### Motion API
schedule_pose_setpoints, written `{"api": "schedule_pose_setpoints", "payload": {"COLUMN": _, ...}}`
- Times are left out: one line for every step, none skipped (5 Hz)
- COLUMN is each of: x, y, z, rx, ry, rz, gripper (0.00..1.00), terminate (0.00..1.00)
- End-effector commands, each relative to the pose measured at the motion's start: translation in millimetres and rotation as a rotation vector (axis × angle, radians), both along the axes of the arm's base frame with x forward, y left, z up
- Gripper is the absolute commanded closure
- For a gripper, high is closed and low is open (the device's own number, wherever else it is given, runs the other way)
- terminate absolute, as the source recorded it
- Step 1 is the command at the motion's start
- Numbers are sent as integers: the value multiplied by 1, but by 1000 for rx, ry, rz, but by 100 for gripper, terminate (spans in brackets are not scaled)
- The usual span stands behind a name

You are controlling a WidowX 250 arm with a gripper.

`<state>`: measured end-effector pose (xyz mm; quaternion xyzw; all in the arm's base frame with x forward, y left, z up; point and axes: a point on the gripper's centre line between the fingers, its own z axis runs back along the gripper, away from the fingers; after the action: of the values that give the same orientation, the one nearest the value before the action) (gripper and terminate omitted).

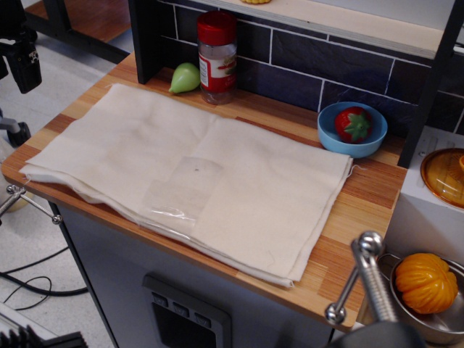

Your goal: Fold cloth in half

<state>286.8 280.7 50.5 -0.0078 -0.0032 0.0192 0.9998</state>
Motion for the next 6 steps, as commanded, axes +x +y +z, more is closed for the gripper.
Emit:
{"api": "schedule_pose_setpoints", "payload": {"x": 0, "y": 0, "z": 0, "rx": 0, "ry": 0, "rz": 0, "gripper": 0, "terminate": 0}}
{"api": "schedule_pose_setpoints", "payload": {"x": 3, "y": -15, "z": 6, "rx": -41, "ry": -21, "rz": 18, "gripper": 0, "terminate": 0}}
{"api": "schedule_pose_setpoints", "payload": {"x": 9, "y": -31, "z": 5, "rx": -75, "ry": -34, "rz": 30, "gripper": 0, "terminate": 0}}
{"api": "schedule_pose_setpoints", "payload": {"x": 15, "y": -47, "z": 6, "rx": -83, "ry": -83, "rz": 34, "gripper": 0, "terminate": 0}}
{"api": "schedule_pose_setpoints", "payload": {"x": 18, "y": -61, "z": 4, "rx": -97, "ry": -68, "rz": 27, "gripper": 0, "terminate": 0}}
{"api": "schedule_pose_setpoints", "payload": {"x": 19, "y": -67, "z": -7, "rx": -72, "ry": -75, "rz": 21, "gripper": 0, "terminate": 0}}
